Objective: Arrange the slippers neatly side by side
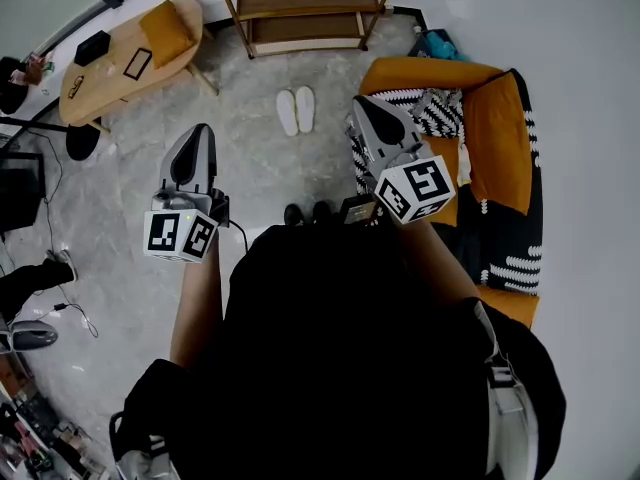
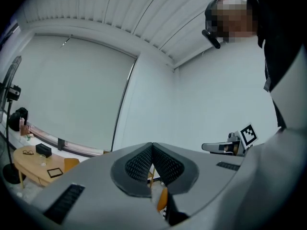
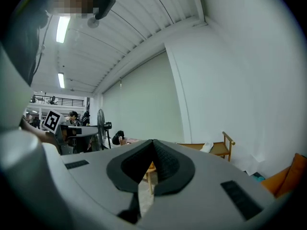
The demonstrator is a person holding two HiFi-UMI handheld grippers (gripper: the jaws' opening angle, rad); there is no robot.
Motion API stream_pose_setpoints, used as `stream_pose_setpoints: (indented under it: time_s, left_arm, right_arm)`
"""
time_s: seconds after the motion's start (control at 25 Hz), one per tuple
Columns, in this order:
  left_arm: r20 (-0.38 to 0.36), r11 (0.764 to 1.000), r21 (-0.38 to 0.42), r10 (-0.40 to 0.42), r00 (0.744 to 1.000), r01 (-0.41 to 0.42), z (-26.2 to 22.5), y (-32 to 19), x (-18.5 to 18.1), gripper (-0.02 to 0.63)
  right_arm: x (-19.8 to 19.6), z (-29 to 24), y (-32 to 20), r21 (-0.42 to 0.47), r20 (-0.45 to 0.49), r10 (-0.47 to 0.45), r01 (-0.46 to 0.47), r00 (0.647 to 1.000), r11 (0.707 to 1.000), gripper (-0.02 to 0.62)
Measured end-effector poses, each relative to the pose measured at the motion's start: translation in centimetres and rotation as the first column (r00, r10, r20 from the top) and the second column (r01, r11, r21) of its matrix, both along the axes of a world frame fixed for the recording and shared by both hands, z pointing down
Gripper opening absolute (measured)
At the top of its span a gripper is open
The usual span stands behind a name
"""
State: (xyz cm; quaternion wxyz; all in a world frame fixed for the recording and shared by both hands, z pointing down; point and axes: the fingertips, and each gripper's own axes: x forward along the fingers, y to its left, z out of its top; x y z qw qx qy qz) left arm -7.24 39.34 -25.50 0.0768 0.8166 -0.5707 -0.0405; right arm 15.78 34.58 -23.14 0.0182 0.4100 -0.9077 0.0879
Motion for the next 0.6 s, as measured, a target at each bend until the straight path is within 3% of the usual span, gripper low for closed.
stream_pose_setpoints:
  time_s: [0.24,0.6]
  left_arm:
    - [-0.005,0.999,-0.032,0.011,1.000,-0.011,0.7,0.4,2.2,0.017]
    - [-0.016,1.000,-0.016,-0.003,1.000,0.003,0.1,-0.3,4.4,0.017]
  right_arm:
    - [2.4,1.2,0.5,-0.027,0.010,0.004,-0.004,1.000,1.000,0.032]
    - [5.4,0.9,-0.3,-0.001,0.033,0.015,-0.015,0.999,1.000,0.032]
